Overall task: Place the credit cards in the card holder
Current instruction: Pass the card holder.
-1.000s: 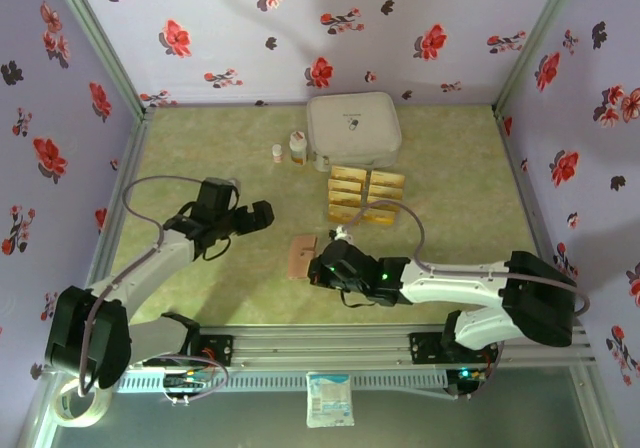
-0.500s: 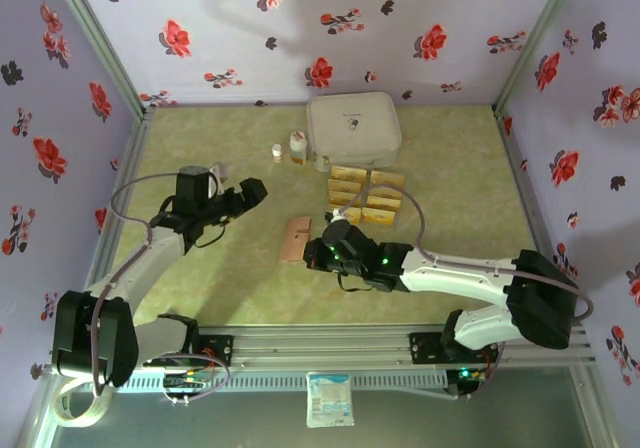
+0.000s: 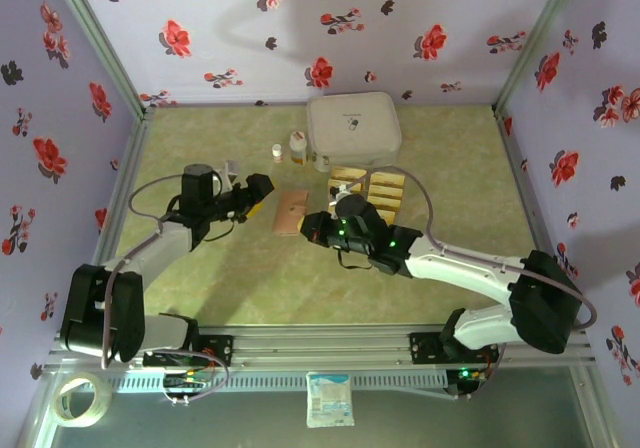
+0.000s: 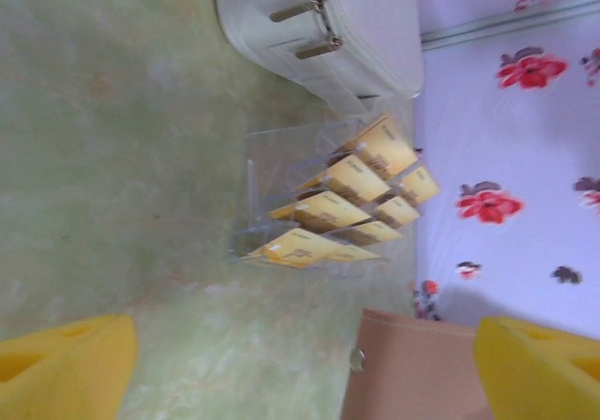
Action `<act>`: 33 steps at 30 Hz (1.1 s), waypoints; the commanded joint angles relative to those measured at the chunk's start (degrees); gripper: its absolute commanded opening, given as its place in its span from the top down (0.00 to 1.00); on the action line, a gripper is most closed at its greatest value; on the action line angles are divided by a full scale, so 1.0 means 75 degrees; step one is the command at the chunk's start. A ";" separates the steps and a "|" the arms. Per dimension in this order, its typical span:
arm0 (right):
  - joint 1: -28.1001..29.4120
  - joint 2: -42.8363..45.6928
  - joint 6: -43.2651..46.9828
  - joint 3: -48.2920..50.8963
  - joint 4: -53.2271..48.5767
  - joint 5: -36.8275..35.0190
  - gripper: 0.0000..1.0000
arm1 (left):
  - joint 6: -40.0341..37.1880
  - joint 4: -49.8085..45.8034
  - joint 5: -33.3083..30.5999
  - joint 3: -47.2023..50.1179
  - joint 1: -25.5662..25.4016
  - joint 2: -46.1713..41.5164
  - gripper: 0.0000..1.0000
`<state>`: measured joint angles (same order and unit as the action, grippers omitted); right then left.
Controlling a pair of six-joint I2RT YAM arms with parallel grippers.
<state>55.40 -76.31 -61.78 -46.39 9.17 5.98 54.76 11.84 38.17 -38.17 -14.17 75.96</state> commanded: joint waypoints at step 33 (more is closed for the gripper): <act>-0.0414 -0.1121 -0.0715 -0.0005 0.2223 0.0876 1.00 | 0.2132 0.3588 0.0969 0.0653 -0.0093 0.0707 0.66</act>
<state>52.73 -84.16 -66.43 -47.00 22.92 11.73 70.43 36.10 44.16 -33.56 -14.39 80.68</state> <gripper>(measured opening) 0.040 0.351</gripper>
